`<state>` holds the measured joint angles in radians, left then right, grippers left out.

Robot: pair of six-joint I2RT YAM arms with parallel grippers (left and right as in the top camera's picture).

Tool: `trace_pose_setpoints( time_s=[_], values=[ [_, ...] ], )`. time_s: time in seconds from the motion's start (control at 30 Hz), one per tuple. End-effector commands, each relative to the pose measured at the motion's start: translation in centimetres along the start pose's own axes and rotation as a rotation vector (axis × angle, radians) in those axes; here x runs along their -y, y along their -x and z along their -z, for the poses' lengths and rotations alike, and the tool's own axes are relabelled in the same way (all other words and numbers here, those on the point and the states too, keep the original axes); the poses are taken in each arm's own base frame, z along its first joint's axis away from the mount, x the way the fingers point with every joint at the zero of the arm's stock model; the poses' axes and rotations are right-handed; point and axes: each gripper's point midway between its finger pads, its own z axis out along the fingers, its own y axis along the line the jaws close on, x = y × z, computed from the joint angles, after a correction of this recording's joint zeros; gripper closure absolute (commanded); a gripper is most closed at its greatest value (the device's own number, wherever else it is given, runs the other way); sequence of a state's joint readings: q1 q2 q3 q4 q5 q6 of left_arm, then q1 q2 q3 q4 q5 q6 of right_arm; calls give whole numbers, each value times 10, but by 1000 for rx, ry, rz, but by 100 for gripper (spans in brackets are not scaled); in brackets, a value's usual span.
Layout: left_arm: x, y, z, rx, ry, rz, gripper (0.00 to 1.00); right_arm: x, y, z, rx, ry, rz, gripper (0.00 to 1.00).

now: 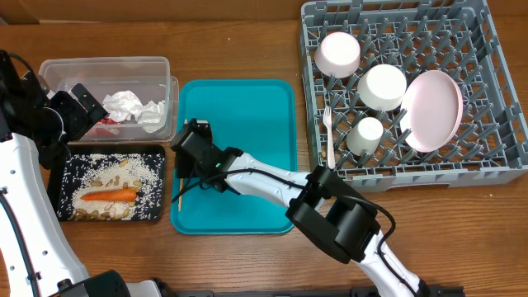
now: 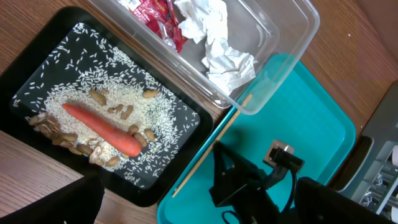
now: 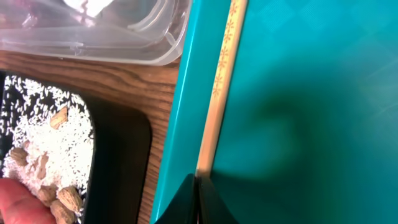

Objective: Sort waste into correct bins and load items into the dishwasher
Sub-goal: 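Close the right gripper on the chopstick and lift it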

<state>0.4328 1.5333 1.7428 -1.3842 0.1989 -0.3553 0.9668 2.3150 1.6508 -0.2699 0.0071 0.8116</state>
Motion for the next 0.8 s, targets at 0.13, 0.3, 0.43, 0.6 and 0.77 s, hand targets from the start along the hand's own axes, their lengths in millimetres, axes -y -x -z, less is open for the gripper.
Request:
trace_pose_setpoints(
  time_s=[0.13, 0.3, 0.43, 0.6, 0.77],
  values=[
    [6, 2, 11, 31, -23, -17, 0, -16, 8, 7, 5, 58, -4, 96],
    [6, 2, 11, 31, -23, -17, 0, -15, 4, 2, 3, 61, -2, 96],
    [6, 2, 11, 31, -23, -17, 0, -16, 5, 2, 5, 62, -1, 96],
    [6, 2, 11, 31, -23, -17, 0, -9, 4, 0, 9, 34, -2, 96],
    [6, 2, 11, 30, -23, -17, 0, -4, 4, -1, 15, 16, -3, 96]
  ],
)
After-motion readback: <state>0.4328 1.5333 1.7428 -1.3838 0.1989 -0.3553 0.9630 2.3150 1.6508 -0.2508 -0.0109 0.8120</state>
